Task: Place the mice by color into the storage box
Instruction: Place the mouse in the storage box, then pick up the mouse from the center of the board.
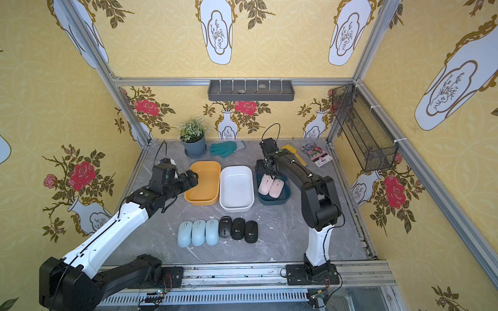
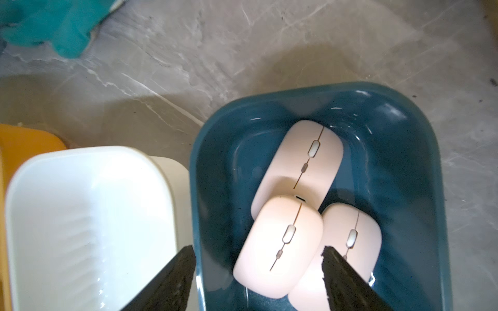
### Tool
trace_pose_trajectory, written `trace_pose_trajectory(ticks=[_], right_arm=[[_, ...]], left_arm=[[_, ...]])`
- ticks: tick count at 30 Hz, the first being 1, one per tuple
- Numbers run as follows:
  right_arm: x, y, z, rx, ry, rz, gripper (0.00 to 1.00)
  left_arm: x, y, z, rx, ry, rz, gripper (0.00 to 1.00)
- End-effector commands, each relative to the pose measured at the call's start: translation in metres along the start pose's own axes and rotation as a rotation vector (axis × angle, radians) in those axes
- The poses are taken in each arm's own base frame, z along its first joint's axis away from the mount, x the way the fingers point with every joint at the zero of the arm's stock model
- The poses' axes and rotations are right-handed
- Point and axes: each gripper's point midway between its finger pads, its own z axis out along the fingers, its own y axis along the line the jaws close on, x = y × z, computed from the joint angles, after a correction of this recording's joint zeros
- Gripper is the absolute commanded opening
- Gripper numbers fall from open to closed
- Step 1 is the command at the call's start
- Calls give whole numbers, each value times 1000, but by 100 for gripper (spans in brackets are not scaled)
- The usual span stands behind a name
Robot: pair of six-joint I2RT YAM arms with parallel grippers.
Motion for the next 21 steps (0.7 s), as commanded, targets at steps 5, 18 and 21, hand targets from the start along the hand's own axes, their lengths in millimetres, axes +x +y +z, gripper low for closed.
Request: trace_pose_trajectory(ticks=[5,18,21], right_arm=[[0,20,-45,43,-77,-70,77],[14,30,-98,-68,-199,6,81],[17,30,-91,-63,-178,2,82]], left_arm=[[-1,1,-4,-8,1,42,94],[77,63,-15,-158,224,59,87],[100,74,-18,-182,291,26,84]])
